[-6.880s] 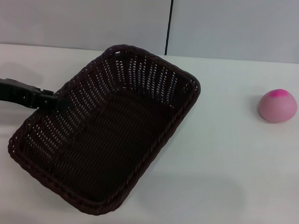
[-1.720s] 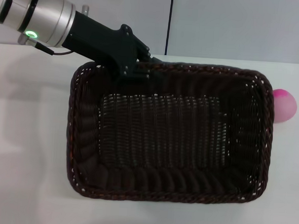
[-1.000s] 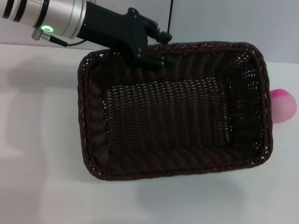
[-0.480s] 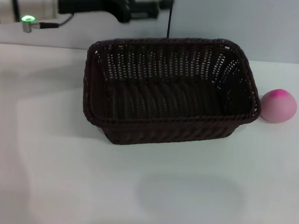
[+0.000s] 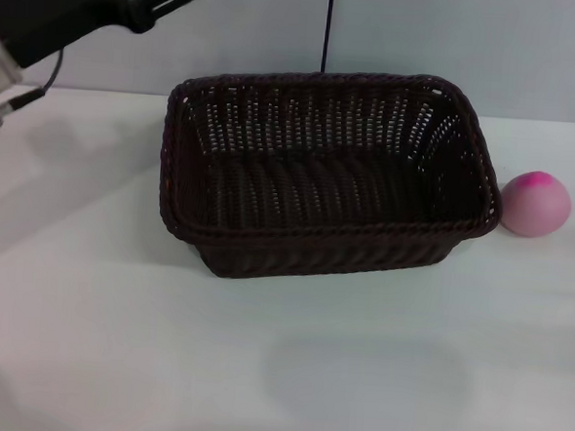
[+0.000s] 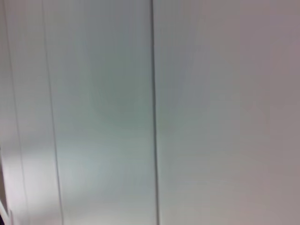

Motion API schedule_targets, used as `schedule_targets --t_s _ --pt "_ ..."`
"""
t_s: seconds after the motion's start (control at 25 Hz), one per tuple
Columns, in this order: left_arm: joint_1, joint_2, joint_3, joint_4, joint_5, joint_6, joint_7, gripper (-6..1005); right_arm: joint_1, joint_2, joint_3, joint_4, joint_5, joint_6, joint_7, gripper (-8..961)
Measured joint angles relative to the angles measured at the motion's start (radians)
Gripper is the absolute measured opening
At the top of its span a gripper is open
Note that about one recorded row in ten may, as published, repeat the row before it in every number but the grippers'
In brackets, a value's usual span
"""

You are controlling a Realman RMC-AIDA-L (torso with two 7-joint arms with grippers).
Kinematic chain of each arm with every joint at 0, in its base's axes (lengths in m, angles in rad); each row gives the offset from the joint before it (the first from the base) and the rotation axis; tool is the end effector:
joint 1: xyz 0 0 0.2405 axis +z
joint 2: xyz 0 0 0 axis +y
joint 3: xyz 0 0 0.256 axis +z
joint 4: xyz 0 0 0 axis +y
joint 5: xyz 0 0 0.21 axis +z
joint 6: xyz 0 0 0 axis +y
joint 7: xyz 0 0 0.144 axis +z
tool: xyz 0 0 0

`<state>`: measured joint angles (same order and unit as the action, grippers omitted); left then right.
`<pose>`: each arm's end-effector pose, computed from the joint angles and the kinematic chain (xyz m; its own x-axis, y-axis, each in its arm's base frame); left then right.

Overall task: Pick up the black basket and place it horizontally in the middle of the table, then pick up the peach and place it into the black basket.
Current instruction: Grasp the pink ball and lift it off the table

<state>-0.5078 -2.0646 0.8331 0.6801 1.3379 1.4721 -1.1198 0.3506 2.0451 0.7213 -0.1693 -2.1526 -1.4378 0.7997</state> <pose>-0.2132 0.3671 0.0543 0.6167 -0.1187 0.7782 0.3876 -0.8146 -0.4315 0.3954 0.2672 0.0586 0.4013 0.0681 -0.9134 -0.9128 -0.0525 -0.4050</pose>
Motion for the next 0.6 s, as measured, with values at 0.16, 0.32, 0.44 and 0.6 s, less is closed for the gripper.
schedule_targets --t_s 0.16,0.32,0.44,0.6 --pt "0.043 0.0 0.0 -0.07 -0.091 0.065 0.049 662 0.013 -0.025 -0.051 -0.015 -0.1 -0.002 0.0 488" --pt "0.051 0.0 0.001 -0.095 -0.108 0.094 0.067 662 0.04 -0.024 -0.203 -0.078 -0.12 -0.007 0.002 488" --pt "0.052 -0.001 0.001 -0.099 -0.109 0.099 0.068 662 0.054 -0.013 -0.276 -0.11 -0.12 -0.005 0.005 488" --pt "0.051 -0.002 0.001 -0.118 -0.114 0.113 0.068 663 0.062 0.001 -0.324 -0.122 -0.12 0.013 0.004 488"
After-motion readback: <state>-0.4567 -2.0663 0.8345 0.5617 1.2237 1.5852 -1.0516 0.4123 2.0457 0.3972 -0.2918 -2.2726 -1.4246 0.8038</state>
